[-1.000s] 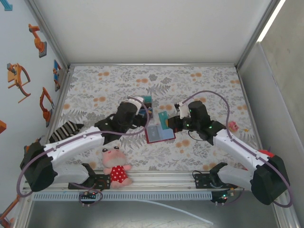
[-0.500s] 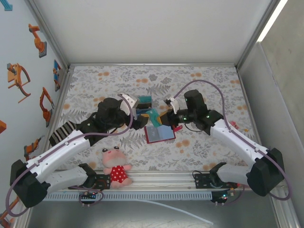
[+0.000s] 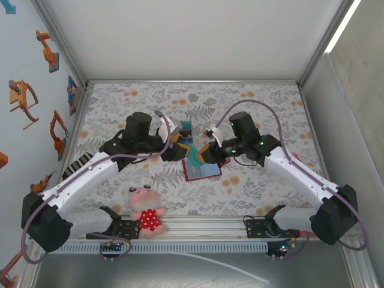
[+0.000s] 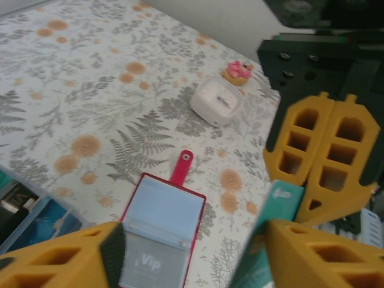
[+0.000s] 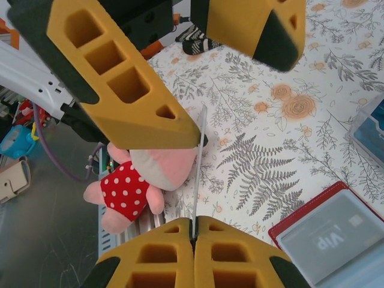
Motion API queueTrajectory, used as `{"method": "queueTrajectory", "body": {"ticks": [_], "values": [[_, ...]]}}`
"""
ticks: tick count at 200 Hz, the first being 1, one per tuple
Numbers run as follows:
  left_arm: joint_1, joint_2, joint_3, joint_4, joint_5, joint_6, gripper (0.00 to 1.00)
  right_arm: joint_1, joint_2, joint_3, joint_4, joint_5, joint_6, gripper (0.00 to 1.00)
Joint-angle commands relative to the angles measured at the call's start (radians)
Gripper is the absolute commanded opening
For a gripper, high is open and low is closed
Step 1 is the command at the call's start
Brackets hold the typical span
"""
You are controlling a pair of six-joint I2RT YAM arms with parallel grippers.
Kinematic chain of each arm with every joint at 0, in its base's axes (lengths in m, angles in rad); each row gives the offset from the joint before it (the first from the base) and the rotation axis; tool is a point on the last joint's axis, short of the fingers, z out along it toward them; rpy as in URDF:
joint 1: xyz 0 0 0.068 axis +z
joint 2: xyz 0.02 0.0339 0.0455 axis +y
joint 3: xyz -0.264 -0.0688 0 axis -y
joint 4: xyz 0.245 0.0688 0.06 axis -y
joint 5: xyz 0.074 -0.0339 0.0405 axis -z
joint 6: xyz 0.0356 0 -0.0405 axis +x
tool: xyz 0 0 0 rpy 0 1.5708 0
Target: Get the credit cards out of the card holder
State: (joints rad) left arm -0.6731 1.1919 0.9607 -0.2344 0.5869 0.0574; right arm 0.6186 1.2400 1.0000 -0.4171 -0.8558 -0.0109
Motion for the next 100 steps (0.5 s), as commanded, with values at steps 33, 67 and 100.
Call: {"method": "queueTrajectory", "body": {"ticks": [33, 67, 100], "values": [[0.005, 0.031, 0.034, -0.037, 0.18, 0.007, 0.51, 0.007, 0.014, 0.057, -0.038, -0.056, -0.063, 0.01], [0.005, 0.044, 0.035, -0.046, 0.224, 0.014, 0.28, 0.007, 0.025, 0.067, -0.023, -0.073, -0.069, 0.01], [0.006, 0.018, 0.006, -0.015, 0.237, 0.012, 0.0, 0.006, 0.02, 0.064, 0.004, -0.041, -0.046, 0.15]]}}
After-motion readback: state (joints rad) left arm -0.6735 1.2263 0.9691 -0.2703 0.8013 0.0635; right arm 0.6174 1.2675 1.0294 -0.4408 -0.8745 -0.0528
